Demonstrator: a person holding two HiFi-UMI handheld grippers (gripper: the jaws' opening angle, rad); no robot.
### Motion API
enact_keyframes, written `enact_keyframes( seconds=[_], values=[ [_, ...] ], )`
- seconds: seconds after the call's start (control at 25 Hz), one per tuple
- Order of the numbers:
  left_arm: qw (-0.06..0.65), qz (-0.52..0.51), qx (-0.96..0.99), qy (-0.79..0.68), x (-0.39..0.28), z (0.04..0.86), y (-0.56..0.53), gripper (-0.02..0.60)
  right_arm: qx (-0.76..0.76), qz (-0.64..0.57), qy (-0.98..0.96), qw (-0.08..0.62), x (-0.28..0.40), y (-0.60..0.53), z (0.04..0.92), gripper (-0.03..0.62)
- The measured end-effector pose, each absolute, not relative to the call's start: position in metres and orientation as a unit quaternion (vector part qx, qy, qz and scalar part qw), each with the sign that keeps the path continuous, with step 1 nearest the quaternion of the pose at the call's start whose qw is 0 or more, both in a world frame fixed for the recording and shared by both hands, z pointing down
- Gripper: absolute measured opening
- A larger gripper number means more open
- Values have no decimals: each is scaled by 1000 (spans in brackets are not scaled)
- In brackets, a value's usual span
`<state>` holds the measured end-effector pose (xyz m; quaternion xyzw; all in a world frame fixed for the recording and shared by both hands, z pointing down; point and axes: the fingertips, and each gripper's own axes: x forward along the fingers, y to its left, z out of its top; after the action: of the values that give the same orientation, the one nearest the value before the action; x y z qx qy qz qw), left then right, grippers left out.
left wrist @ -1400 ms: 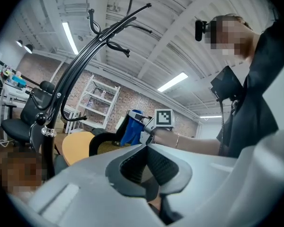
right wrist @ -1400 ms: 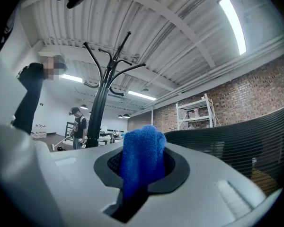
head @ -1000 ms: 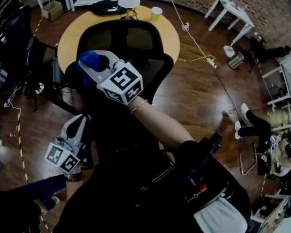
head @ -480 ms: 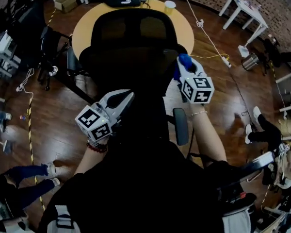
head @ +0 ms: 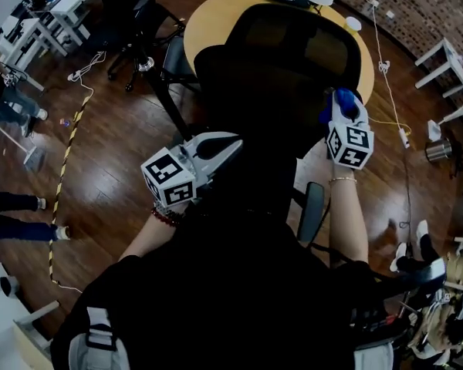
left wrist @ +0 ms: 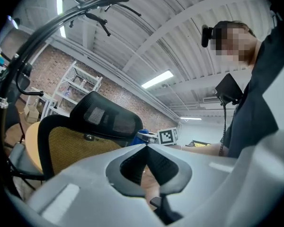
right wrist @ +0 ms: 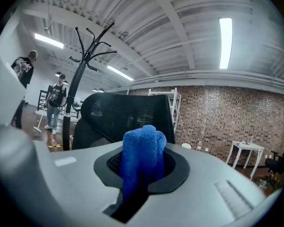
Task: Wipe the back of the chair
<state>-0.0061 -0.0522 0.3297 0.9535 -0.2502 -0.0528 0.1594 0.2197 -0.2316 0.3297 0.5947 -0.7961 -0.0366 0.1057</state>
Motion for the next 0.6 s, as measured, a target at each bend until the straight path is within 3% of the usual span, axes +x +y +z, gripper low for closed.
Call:
enact_keyframes(
  seconds=[0.6],
  values=[
    [188, -70, 926, -321, -93, 353, -44, 5, 559, -28, -816, 147, 116, -280, 354, 64]
  ],
)
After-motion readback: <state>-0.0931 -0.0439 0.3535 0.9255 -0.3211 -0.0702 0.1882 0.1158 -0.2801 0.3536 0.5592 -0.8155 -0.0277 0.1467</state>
